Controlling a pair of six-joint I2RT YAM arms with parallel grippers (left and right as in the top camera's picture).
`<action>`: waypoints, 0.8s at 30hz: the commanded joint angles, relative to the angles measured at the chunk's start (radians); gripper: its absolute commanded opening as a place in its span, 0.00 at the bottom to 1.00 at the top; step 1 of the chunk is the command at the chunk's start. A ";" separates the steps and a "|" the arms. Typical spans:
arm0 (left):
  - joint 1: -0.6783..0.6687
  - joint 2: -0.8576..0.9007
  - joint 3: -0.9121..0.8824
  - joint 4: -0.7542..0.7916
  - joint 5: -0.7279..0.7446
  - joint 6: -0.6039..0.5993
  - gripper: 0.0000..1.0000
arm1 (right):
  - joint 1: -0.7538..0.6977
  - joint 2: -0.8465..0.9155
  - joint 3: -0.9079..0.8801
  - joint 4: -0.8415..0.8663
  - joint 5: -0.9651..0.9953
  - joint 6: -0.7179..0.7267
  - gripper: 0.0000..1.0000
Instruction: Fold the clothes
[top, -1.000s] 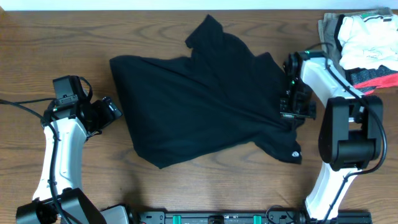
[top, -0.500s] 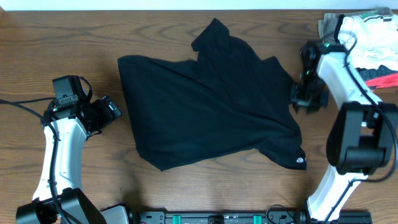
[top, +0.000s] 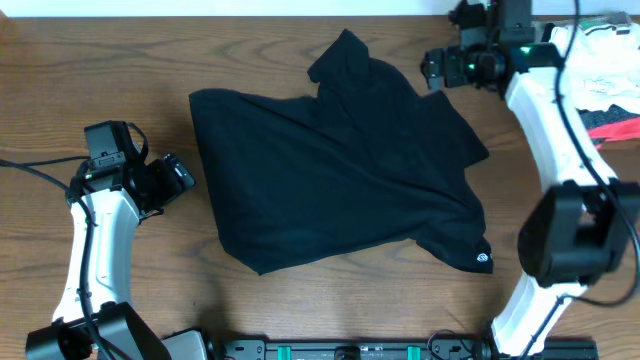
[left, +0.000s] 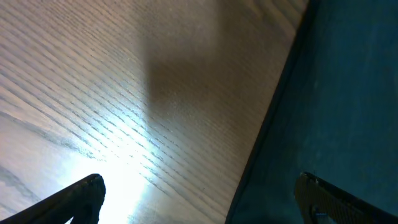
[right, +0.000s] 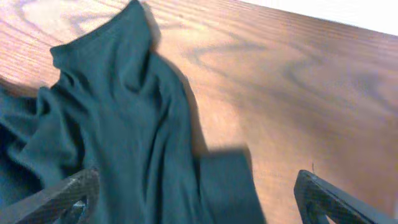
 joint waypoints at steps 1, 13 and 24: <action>-0.004 0.001 -0.001 0.003 -0.011 0.009 0.98 | 0.020 0.103 -0.002 0.062 -0.062 -0.063 0.93; -0.004 0.001 -0.001 -0.002 -0.011 0.009 0.98 | 0.036 0.297 -0.002 0.243 -0.122 -0.055 0.74; -0.004 0.001 -0.001 -0.001 -0.011 0.009 0.98 | 0.051 0.368 -0.002 0.313 -0.181 0.016 0.19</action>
